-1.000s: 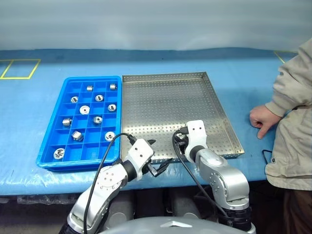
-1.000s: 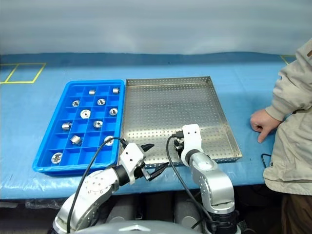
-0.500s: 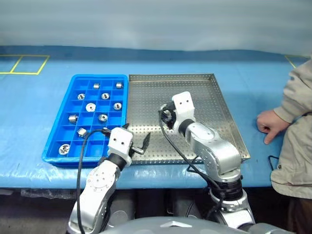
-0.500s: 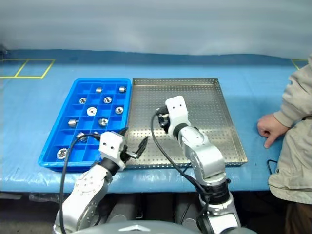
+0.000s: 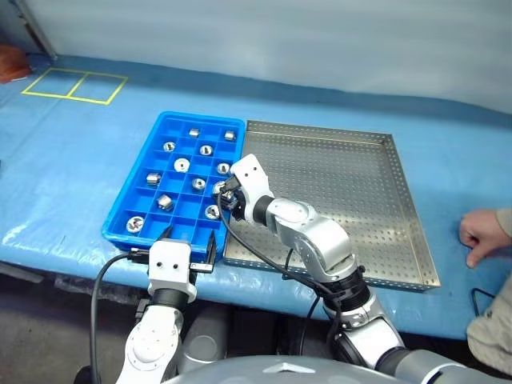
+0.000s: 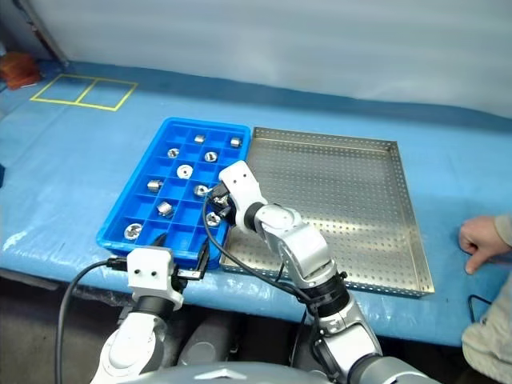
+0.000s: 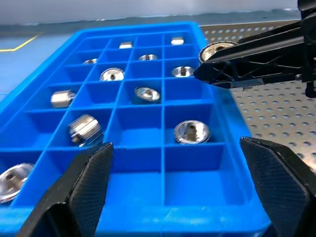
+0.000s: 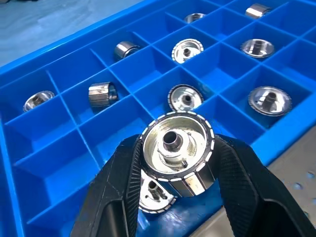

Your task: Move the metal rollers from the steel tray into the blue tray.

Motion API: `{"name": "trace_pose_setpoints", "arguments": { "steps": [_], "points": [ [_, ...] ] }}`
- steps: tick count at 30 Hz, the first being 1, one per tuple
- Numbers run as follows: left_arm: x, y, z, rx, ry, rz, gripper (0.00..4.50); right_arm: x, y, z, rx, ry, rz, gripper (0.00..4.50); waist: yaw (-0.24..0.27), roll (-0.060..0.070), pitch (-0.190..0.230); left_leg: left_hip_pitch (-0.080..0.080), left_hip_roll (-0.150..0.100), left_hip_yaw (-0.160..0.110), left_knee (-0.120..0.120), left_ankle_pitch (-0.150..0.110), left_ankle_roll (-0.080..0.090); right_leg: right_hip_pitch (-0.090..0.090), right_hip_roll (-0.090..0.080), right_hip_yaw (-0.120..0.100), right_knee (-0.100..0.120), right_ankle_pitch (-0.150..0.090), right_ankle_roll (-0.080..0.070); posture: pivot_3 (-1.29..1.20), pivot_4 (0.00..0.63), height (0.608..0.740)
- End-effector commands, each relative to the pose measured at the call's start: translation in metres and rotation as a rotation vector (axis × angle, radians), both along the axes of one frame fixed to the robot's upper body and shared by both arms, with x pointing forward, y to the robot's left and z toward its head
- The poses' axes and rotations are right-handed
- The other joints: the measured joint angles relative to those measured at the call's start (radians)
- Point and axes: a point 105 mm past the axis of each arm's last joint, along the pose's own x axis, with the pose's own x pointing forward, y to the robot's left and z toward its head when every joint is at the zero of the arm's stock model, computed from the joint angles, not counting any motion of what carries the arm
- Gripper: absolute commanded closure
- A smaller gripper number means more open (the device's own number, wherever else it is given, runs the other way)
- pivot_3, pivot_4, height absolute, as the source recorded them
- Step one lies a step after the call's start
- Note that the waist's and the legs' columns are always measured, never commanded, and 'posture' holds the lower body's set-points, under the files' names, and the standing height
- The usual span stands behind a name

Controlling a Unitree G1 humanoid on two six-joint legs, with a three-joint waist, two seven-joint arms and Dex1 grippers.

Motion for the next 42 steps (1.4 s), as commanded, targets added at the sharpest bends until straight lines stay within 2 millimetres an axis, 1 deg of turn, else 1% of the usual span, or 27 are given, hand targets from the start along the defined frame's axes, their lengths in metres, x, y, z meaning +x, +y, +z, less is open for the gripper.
{"name": "trace_pose_setpoints", "arguments": {
  "steps": [1, 4, 7, 9, 10, 13, 16, 18, 26, 29, 35, 36, 39, 42],
  "points": [
    [-0.003, 0.004, 0.014, 0.0, -0.072, 0.027, 0.0, -0.005, 0.015, 0.013, 0.045, -0.041, 0.067, 2.64, 0.029, 0.0, 0.0, 0.0, 0.0, 0.0, 0.0, 0.0, 0.0, 0.0, 0.0, 0.0, 0.0, 0.0, 0.0, 0.59, 0.15, 0.74],
    [-0.004, 0.007, 0.012, -0.006, -0.078, 0.036, 0.0, -0.008, 0.019, 0.008, 0.046, -0.02, 0.093, 2.64, 0.075, 0.0, 0.0, -0.003, 0.001, 0.0, 0.0, 0.0, 0.0, -0.003, 0.0, -0.001, 0.0, 0.0, 0.0, 0.6, 0.15, 0.74],
    [-0.006, 0.008, 0.011, -0.015, -0.083, 0.043, 0.0, -0.012, 0.022, -0.001, 0.034, 0.01, 0.119, 2.64, 0.126, -0.001, 0.0, -0.005, 0.0, 0.001, 0.0, 0.0, -0.001, -0.005, 0.0, -0.002, 0.0, 0.0, 0.0, 0.61, 0.15, 0.74],
    [-0.008, 0.01, 0.01, -0.012, -0.078, 0.045, 0.0, -0.015, 0.024, -0.006, 0.031, 0.03, 0.134, 2.64, 0.157, -0.001, -0.001, -0.011, 0.0, 0.0, 0.001, 0.0, -0.001, -0.01, 0.001, -0.002, 0.001, 0.001, 0.001, 0.61, 0.15, 0.74],
    [-0.009, 0.01, 0.009, -0.01, -0.076, 0.047, 0.0, -0.016, 0.024, -0.008, 0.029, 0.035, 0.138, 2.64, 0.174, -0.001, -0.001, -0.013, 0.0, 0.001, 0.002, 0.0, -0.001, -0.013, 0.001, -0.002, 0.001, 0.004, 0.006, 0.62, 0.15, 0.74],
    [-0.011, 0.012, 0.008, -0.006, -0.071, 0.05, 0.0, -0.017, 0.023, -0.012, 0.019, 0.046, 0.137, 2.64, 0.227, -0.002, -0.001, -0.015, 0.0, 0.003, 0.003, -0.001, -0.001, -0.014, 0.001, -0.004, 0.0, 0.004, 0.006, 0.62, 0.15, 0.74],
    [-0.011, 0.012, 0.007, -0.005, -0.068, 0.047, 0.0, -0.015, 0.018, -0.014, 0.01, 0.047, 0.121, 2.64, 0.264, -0.003, -0.002, -0.013, 0.001, 0.003, 0.003, -0.001, -0.002, -0.016, 0.001, -0.006, 0.0, 0.002, 0.005, 0.61, 0.15, 0.74],
    [-0.012, 0.011, 0.007, -0.006, -0.066, 0.037, 0.0, -0.013, 0.014, -0.013, 0.005, 0.043, 0.11, 2.64, 0.279, -0.003, -0.003, -0.013, 0.001, 0.004, 0.003, -0.002, -0.003, -0.016, 0.001, -0.007, 0.0, 0.0, 0.001, 0.6, 0.15, 0.74],
    [-0.01, 0.006, 0.005, -0.018, -0.063, -0.006, 0.0, -0.008, -0.013, -0.008, -0.021, 0.028, 0.056, 2.64, 0.322, -0.004, -0.006, -0.013, 0.0, 0.001, 0.004, -0.003, -0.006, -0.015, 0.0, -0.016, 0.0, 0.0, 0.001, 0.56, 0.15, 0.74],
    [-0.008, 0.004, 0.005, -0.021, -0.064, -0.021, 0.0, -0.011, -0.02, -0.01, -0.041, 0.037, 0.047, 2.64, 0.329, -0.004, -0.006, -0.014, 0.0, 0.0, 0.004, -0.004, -0.007, -0.014, 0.001, -0.018, 0.001, 0.0, 0.001, 0.55, 0.15, 0.74],
    [-0.003, 0.001, 0.005, -0.023, -0.068, -0.042, 0.0, -0.018, -0.027, -0.016, -0.068, 0.062, 0.049, 2.64, 0.329, -0.004, -0.007, -0.014, 0.001, -0.001, 0.005, -0.004, -0.007, -0.013, 0.001, -0.02, 0.001, 0.0, 0.0, 0.53, 0.15, 0.74],
    [-0.003, 0.0, 0.006, -0.023, -0.069, -0.044, 0.0, -0.019, -0.028, -0.016, -0.069, 0.065, 0.052, 1.92, 0.329, -0.003, -0.007, -0.014, 0.001, -0.001, 0.005, -0.004, -0.007, -0.012, 0.001, -0.02, 0.001, 0.0, 0.0, 0.53, 0.15, 0.74],
    [-0.002, 0.0, 0.007, -0.02, -0.07, -0.053, 0.0, -0.021, -0.029, -0.014, -0.067, 0.061, 0.058, 1.1, 0.327, -0.003, -0.008, -0.014, 0.001, -0.002, 0.005, -0.004, -0.007, -0.012, 0.001, -0.02, 0.001, 0.0, 0.0, 0.52, 0.15, 0.74],
    [-0.001, -0.001, 0.009, -0.021, -0.072, -0.064, 0.0, -0.019, -0.032, -0.007, -0.052, 0.038, 0.044, 0.06, 0.323, -0.003, -0.008, -0.014, 0.0, -0.002, 0.005, -0.004, -0.008, -0.012, 0.001, -0.021, 0.001, 0.0, 0.0, 0.5, 0.15, 0.74]
  ]
}}
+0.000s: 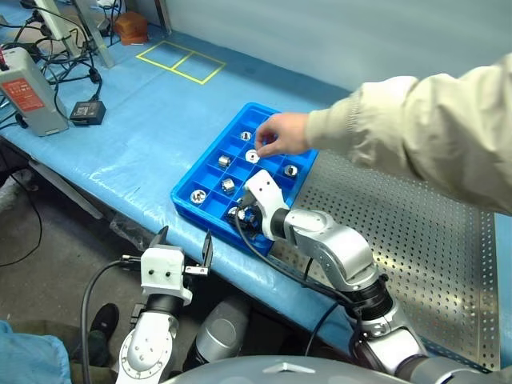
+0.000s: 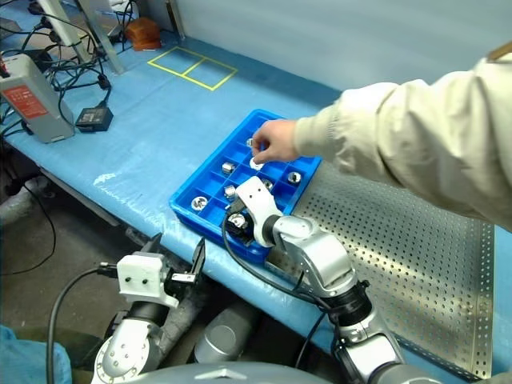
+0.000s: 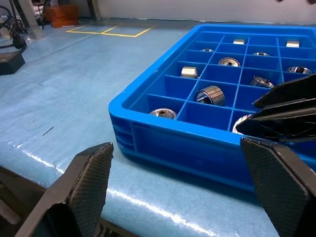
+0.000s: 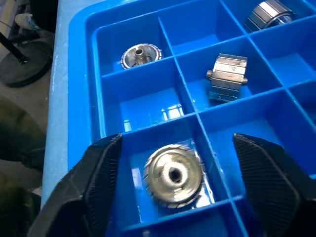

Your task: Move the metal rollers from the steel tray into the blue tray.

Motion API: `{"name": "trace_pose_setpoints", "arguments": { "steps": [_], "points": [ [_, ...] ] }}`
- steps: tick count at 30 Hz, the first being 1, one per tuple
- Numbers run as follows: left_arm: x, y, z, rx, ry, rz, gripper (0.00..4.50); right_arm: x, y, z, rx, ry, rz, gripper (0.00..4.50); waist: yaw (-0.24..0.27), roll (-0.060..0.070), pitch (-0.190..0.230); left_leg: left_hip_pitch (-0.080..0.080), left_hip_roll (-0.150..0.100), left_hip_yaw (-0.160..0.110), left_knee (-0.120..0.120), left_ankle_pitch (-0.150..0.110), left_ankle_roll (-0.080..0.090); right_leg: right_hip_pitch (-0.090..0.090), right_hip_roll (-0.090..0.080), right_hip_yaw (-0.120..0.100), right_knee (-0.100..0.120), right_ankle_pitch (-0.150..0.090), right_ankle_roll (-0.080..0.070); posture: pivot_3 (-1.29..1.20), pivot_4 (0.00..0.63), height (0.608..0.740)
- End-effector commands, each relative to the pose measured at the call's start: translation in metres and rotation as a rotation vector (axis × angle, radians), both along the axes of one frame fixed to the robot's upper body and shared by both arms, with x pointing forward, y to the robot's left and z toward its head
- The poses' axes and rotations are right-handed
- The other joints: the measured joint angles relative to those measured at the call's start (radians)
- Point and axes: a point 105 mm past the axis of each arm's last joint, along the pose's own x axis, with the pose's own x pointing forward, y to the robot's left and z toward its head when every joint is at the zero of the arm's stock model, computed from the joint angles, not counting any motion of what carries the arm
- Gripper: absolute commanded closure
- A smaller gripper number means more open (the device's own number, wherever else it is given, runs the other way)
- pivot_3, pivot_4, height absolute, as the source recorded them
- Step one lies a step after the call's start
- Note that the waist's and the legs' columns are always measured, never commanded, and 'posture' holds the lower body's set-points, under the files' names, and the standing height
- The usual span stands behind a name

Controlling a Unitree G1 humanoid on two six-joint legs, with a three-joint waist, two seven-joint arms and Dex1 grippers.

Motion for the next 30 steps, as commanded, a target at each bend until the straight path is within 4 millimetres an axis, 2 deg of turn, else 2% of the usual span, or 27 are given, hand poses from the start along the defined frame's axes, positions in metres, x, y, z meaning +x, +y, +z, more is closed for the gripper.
{"name": "trace_pose_setpoints", "arguments": {
  "steps": [1, 6, 10, 18, 30],
  "points": [
    [0.002, -0.003, 0.01, -0.004, -0.027, -0.026, 0.0, -0.006, 0.004, 0.016, 0.052, -0.04, 0.026, 0.02, -0.004, 0.0, 0.0, 0.0, 0.0, 0.0, 0.0, 0.0, 0.0, 0.0, 0.0, 0.0, 0.0, 0.0, 0.0, 0.49, 0.15, 0.74],
    [0.007, -0.007, 0.014, 0.011, -0.027, -0.08, 0.0, -0.009, -0.009, 0.02, 0.066, -0.05, 0.015, 0.02, -0.012, 0.001, -0.001, 0.0, 0.0, -0.001, 0.001, 0.0, 0.0, 0.001, 0.0, -0.001, 0.0, 0.0, 0.0, 0.44, 0.15, 0.74],
    [0.011, -0.011, 0.016, 0.015, -0.022, -0.113, 0.0, -0.014, -0.016, 0.017, 0.056, -0.047, 0.009, 0.02, -0.039, 0.003, -0.002, 0.0, 0.0, -0.003, 0.004, 0.0, 0.0, 0.001, 0.0, -0.003, 0.0, 0.0, 0.0, 0.41, 0.15, 0.74],
    [0.015, -0.015, 0.018, 0.018, -0.016, -0.141, 0.0, -0.016, -0.017, 0.015, 0.058, -0.043, -0.013, 0.02, -0.116, 0.005, -0.003, 0.0, 0.001, -0.004, 0.01, 0.0, 0.0, 0.004, 0.0, -0.004, 0.003, -0.001, -0.001, 0.39, 0.15, 0.74],
    [0.016, -0.017, 0.02, 0.018, -0.015, -0.152, 0.0, -0.017, -0.017, 0.013, 0.059, -0.038, -0.028, 0.02, -0.179, 0.006, -0.004, 0.002, 0.001, -0.008, 0.014, 0.0, 0.0, 0.013, 0.0, -0.006, 0.002, -0.002, -0.003, 0.39, 0.15, 0.74]
  ]
}}
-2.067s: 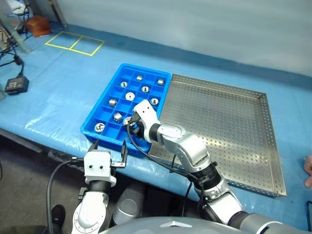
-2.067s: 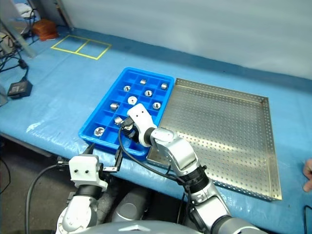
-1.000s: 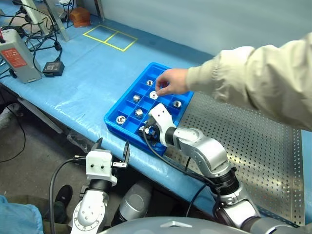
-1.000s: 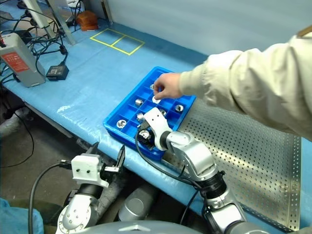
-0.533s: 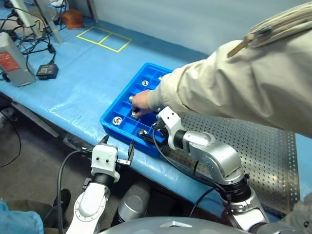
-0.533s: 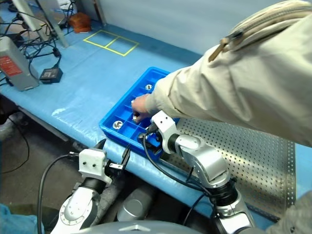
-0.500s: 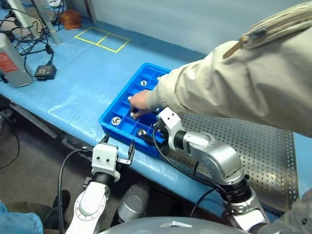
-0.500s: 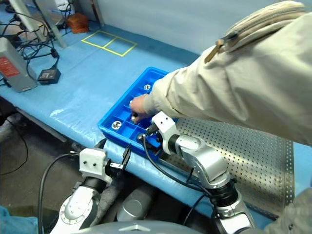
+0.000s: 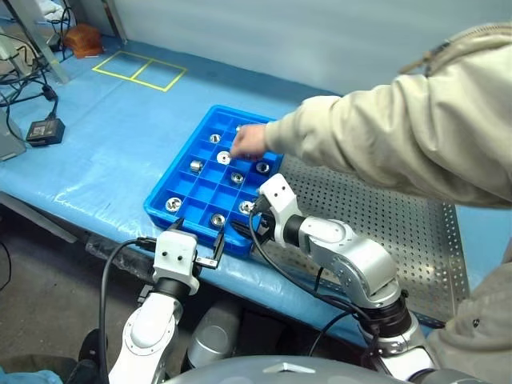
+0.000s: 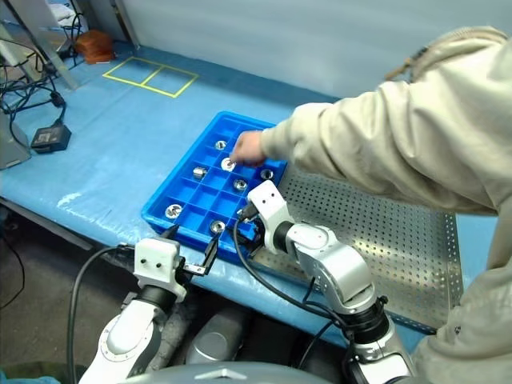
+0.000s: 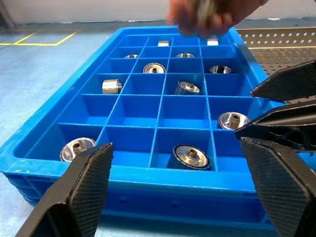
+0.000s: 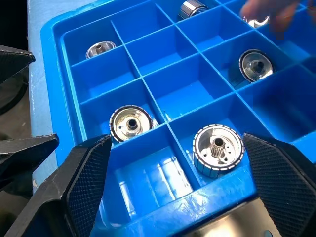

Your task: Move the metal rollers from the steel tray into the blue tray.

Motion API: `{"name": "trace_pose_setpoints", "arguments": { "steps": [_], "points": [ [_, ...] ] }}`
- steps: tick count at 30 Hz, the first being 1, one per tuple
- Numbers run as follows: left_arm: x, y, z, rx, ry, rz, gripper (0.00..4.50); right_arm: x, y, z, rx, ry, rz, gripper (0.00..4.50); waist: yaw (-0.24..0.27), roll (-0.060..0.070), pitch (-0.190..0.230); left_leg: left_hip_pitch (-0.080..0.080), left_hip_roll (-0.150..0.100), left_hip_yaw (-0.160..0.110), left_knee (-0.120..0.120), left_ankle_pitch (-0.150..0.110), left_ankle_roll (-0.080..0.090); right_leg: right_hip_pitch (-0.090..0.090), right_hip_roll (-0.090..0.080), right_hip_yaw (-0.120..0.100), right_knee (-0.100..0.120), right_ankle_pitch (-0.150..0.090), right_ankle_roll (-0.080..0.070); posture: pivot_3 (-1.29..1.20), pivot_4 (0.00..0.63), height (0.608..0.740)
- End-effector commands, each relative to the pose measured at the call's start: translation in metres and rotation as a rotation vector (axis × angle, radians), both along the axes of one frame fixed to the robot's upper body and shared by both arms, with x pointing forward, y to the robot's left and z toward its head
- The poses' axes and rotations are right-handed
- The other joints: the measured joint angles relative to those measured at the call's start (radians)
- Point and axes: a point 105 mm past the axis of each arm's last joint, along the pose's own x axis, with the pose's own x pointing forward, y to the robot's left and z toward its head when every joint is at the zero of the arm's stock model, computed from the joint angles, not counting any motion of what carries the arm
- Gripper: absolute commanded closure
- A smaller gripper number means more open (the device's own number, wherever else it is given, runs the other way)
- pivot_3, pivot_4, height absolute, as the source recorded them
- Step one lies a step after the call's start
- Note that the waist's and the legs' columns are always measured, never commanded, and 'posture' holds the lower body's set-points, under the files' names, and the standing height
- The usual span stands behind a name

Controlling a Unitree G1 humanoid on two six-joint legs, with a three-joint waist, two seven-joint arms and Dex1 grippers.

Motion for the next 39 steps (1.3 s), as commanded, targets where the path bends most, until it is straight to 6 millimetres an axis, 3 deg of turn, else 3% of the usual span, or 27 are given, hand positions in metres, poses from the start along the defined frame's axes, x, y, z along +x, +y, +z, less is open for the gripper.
{"name": "trace_pose_setpoints", "arguments": {
  "steps": [1, 39],
  "points": [
    [-0.0014, -0.0037, 0.0155, -0.014, -0.055, -0.018, 0.0, -0.0013, -0.0008, 0.0066, 0.017, -0.021, -0.004, 0.02, -0.007, 0.0, 0.0, 0.0, 0.0, 0.0, 0.0, 0.0, 0.0, 0.0, 0.0, 0.0, 0.0, 0.0, 0.0, 0.39, 0.15, 0.74],
    [0.0, -0.0074, 0.0152, 0.002, -0.053, -0.058, 0.0, -0.0052, 0.007, 0.0086, 0.033, -0.026, 0.006, 0.02, -0.101, 0.001, 0.001, 0.0, 0.0, -0.004, 0.0, 0.0, 0.0, 0.001, 0.0, 0.0, 0.0, 0.0, -0.001, 0.38, 0.15, 0.74]
  ]
}}
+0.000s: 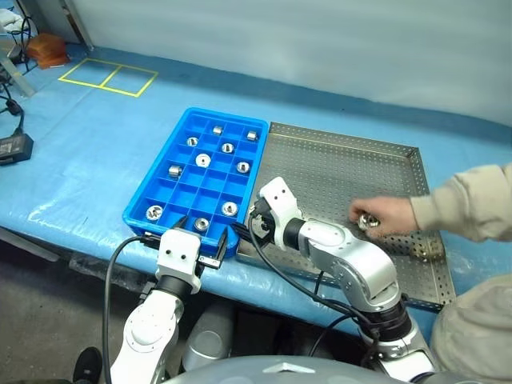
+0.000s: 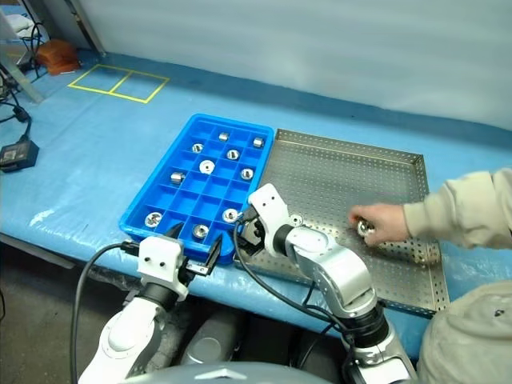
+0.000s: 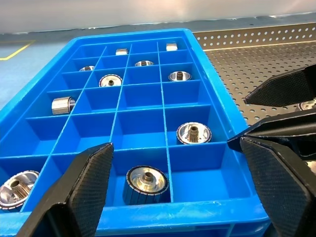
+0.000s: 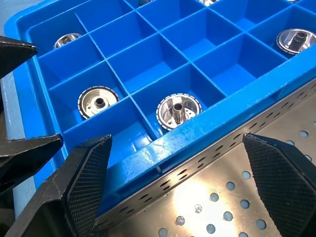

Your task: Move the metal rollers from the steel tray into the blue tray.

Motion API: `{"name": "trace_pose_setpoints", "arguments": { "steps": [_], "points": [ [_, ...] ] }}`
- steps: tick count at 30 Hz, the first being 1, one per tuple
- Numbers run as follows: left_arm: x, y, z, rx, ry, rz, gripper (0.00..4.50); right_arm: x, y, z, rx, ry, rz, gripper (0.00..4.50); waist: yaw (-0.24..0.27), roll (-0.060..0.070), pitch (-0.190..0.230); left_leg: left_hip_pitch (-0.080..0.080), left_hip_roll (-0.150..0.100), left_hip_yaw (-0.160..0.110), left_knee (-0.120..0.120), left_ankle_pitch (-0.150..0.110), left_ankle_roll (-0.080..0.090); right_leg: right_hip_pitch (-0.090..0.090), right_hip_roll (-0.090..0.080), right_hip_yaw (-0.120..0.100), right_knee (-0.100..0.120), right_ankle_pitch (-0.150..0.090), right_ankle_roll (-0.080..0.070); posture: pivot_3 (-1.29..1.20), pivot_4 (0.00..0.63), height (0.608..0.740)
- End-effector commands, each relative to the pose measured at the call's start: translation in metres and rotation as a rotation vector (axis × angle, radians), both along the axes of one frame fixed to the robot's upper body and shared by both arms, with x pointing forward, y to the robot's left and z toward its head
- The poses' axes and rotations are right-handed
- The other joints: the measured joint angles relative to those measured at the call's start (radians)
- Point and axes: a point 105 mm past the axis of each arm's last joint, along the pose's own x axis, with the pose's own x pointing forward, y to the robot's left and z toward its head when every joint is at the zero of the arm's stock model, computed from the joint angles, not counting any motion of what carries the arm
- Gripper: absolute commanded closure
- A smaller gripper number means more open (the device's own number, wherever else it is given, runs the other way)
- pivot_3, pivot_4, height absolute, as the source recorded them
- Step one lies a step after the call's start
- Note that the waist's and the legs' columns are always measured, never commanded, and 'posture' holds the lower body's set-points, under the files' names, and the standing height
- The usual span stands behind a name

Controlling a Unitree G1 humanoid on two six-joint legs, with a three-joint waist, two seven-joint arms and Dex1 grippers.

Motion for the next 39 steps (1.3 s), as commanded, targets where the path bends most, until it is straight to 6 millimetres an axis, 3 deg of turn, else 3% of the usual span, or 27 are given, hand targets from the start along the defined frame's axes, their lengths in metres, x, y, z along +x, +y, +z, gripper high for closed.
{"name": "trace_pose_setpoints", "arguments": {
  "steps": [1, 13, 19, 24, 39],
  "points": [
    [-0.001, -0.003, 0.015, -0.015, -0.053, -0.017, 0.0, -0.001, 0.005, 0.013, 0.028, -0.048, 0.014, 0.02, -0.003, 0.0, 0.0, 0.0, 0.0, 0.0, 0.0, 0.0, 0.0, 0.0, 0.0, 0.0, 0.0, 0.0, 0.0, 0.38, 0.15, 0.74],
    [0.004, -0.004, 0.017, -0.011, -0.07, -0.029, 0.0, 0.006, 0.004, 0.021, 0.05, -0.081, -0.012, 0.02, -0.009, 0.0, 0.0, 0.0, 0.0, -0.005, 0.0, 0.0, 0.0, 0.0, 0.0, 0.0, 0.0, 0.0, 0.0, 0.35, 0.15, 0.74],
    [0.007, -0.007, 0.019, -0.01, -0.076, -0.058, 0.0, 0.028, -0.02, 0.038, 0.081, -0.161, -0.159, 0.02, -0.032, 0.001, 0.0, 0.0, -0.001, -0.005, 0.0, 0.0, 0.0, 0.001, 0.0, 0.0, 0.0, 0.0, 0.0, 0.32, 0.15, 0.74],
    [0.01, -0.011, 0.019, -0.011, -0.076, -0.082, 0.0, 0.04, -0.043, 0.04, 0.099, -0.168, -0.292, 0.02, -0.055, 0.001, 0.0, 0.0, -0.001, -0.005, 0.0, 0.0, 0.0, 0.001, 0.0, 0.0, 0.0, 0.0, 0.0, 0.3, 0.15, 0.74],
    [0.012, -0.014, 0.021, -0.011, -0.072, -0.094, 0.0, 0.034, -0.048, -0.035, 0.029, 0.044, -0.369, 0.02, -0.146, 0.002, 0.001, 0.002, -0.001, -0.007, 0.0, 0.001, 0.001, 0.003, 0.0, 0.001, 0.001, 0.0, -0.001, 0.31, 0.15, 0.74]
  ]
}}
